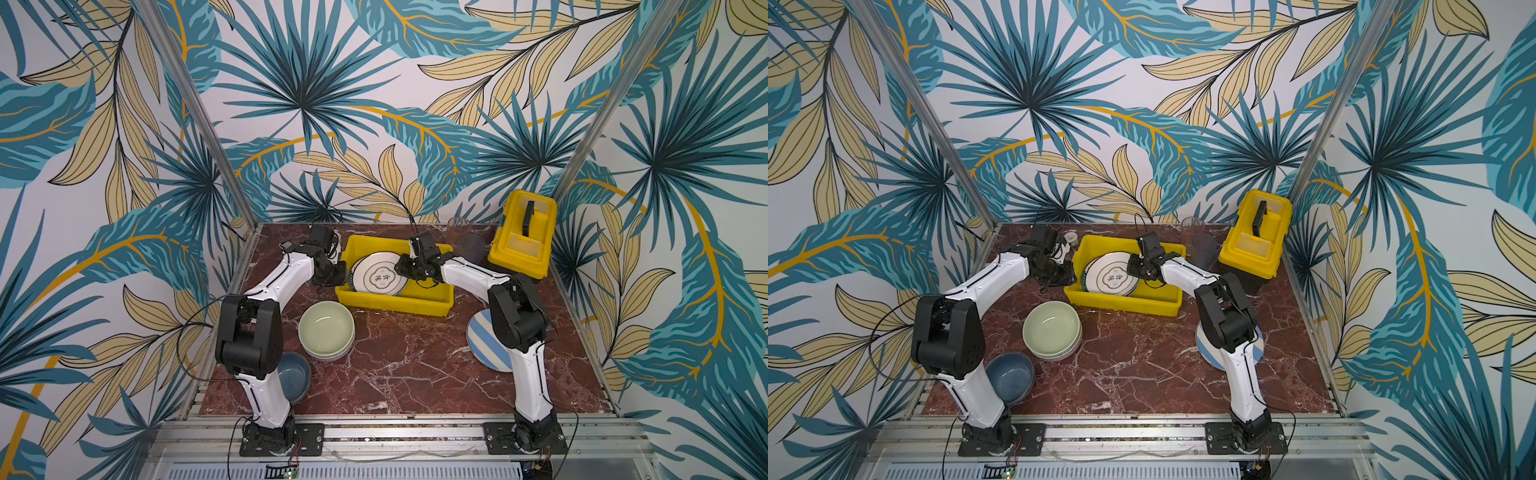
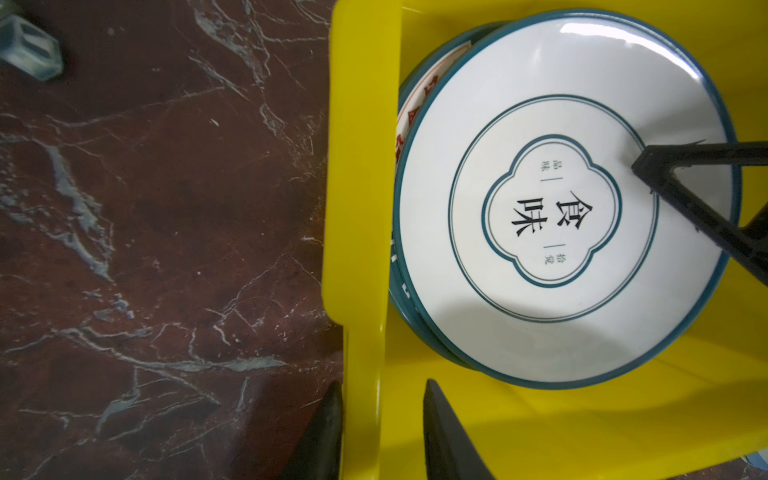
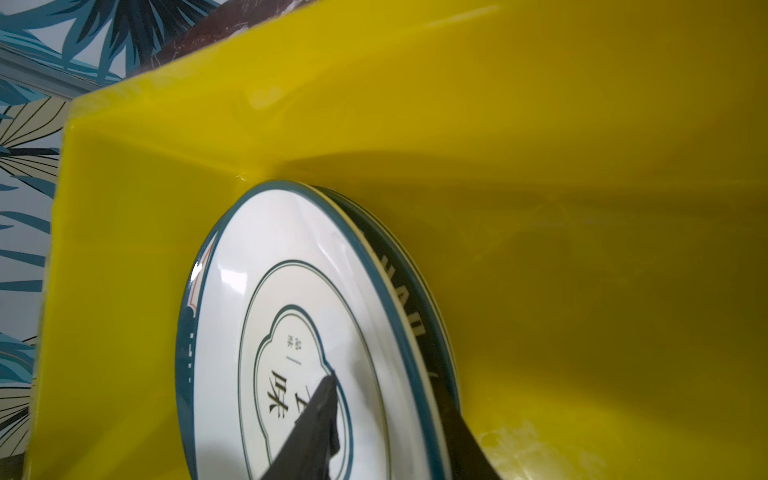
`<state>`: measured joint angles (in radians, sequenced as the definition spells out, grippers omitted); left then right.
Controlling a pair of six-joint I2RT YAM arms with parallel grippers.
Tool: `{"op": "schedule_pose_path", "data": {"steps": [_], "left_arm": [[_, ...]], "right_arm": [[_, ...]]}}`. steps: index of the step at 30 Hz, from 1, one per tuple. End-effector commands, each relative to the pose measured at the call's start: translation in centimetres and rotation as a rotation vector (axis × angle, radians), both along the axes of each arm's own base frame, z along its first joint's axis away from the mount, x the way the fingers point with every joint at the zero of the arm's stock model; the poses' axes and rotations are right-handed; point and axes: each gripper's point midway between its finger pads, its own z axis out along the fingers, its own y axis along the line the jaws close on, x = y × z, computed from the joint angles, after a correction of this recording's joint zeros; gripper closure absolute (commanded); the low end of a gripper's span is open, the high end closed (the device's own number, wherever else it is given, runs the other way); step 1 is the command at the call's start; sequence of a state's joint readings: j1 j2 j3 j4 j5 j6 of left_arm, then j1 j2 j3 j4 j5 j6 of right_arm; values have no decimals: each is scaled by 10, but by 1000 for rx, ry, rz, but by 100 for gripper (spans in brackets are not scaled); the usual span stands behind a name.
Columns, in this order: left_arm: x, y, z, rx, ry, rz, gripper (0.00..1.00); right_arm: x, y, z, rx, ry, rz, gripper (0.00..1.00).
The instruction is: Place the mixed dishes into the plastic bin
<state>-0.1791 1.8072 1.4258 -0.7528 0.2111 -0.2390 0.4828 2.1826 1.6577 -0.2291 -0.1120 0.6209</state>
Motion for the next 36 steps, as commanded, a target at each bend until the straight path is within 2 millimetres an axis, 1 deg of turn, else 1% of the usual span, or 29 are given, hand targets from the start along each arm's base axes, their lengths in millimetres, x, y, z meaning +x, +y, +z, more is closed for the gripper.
{"op": "schedule_pose_path", "data": {"steps": [1,5,9,11,15,20,27,32,36], "left_arm": [[10,-3,9,-21,-30,-14,67],[10,-3,7,-21,-26,-22,67],[9,-4,6,-22,-24,-25,67],[9,-4,6,-22,-24,-26,67],[9,-4,7,-22,-28,-30,67],[8,-4,7,-20,-27,-30,67],[8,-4,8,-21,-30,-31,67],[9,-4,7,-23,-27,-31,67],[10,-5,8,-28,-28,-33,67]], "right_arm": [[-7,-4,-6,-83,16,14,60],[-8,-10,0,-125,10,14,55],[-9,-16,5,-176,9,10,54],[-10,-21,5,-203,16,1,54],[-13,-27,7,-246,30,-1,48],[-17,-32,4,-285,53,0,46],[-23,-26,-2,-284,99,18,45],[-28,-15,-10,-276,135,47,41],[-31,-12,-17,-279,159,50,40]]}}
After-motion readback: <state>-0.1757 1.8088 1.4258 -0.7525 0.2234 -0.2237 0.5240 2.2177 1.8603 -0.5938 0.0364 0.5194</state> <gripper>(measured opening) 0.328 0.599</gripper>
